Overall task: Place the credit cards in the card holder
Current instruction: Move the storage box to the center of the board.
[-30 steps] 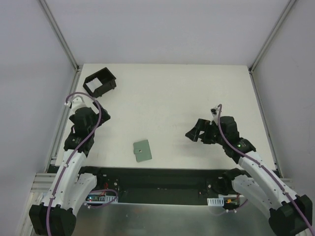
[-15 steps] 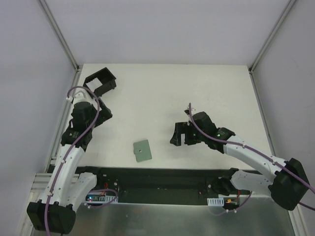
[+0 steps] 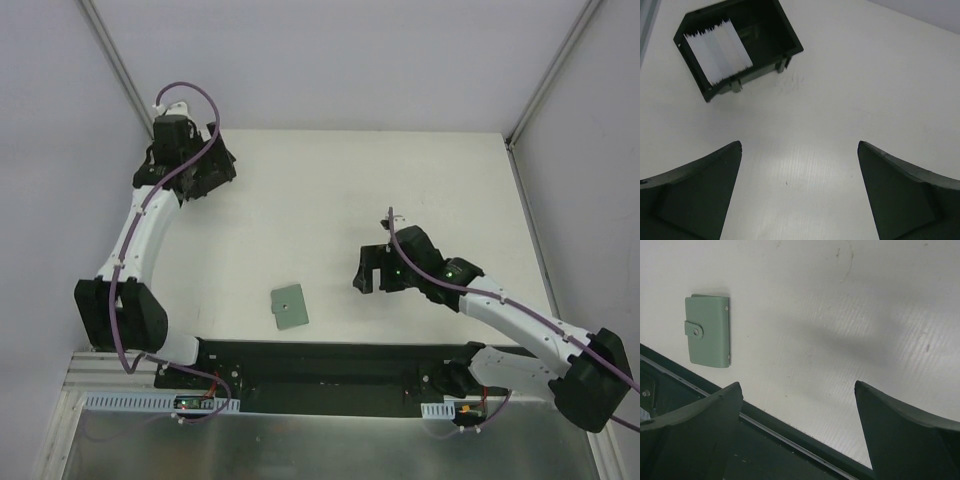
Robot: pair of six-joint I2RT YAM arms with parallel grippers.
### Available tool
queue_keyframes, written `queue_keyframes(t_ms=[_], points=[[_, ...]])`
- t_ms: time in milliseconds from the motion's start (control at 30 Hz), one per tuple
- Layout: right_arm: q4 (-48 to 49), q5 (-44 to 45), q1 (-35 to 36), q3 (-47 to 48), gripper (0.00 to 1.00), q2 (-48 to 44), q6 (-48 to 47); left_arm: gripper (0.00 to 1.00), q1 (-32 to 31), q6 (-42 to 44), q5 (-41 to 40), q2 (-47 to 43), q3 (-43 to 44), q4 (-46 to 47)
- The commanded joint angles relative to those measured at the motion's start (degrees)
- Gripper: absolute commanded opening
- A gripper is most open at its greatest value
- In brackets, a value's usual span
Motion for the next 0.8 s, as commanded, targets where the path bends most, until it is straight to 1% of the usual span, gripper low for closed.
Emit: queue_keyframes(t_ms=[0,67,133,233,333,400,567,767], points=[[-4.1,6.4,0.3,1.8,0.96,-4.0,-2.2,0.99,6.1,3.4,10.6,7.9,9.4,2.6],[-5.6,7.9,0.2,1.6,0.96,-5.6,-2.3,0.99,7.7,5.0,12.9,12.7,13.0,3.3],[-6.6,9.4,0.2,1.0,0.96,-7.2,-2.4,0.99,8.3,8.5,14.9,17.3,17.0,3.4],[-7.0,11.1,0.2,-0.8,0.96,-10.4,-2.5,0.99,8.6,12.7,15.3,24.0,21.5,3.7],[-7.5,12.9,0.2,-2.2,0.96,-13.0,-2.5,0.99,9.6,12.6,18.2,28.3,23.4,4.1],[-7.8,14.0,0.1,-3.0,0.96,-14.5,-2.5,0.99,10.3,12.5,21.8,31.2,25.3,4.1],[-9.7,15.8,0.0,-3.9,0.96,-16.5,-2.6,0.99,10.8,12.1,27.9,37.7,29.8,5.1],[-10.4,16.7,0.1,-4.9,0.96,-16.6,-2.3,0.99,10.8,11.8,30.5,43.0,33.0,6.4]])
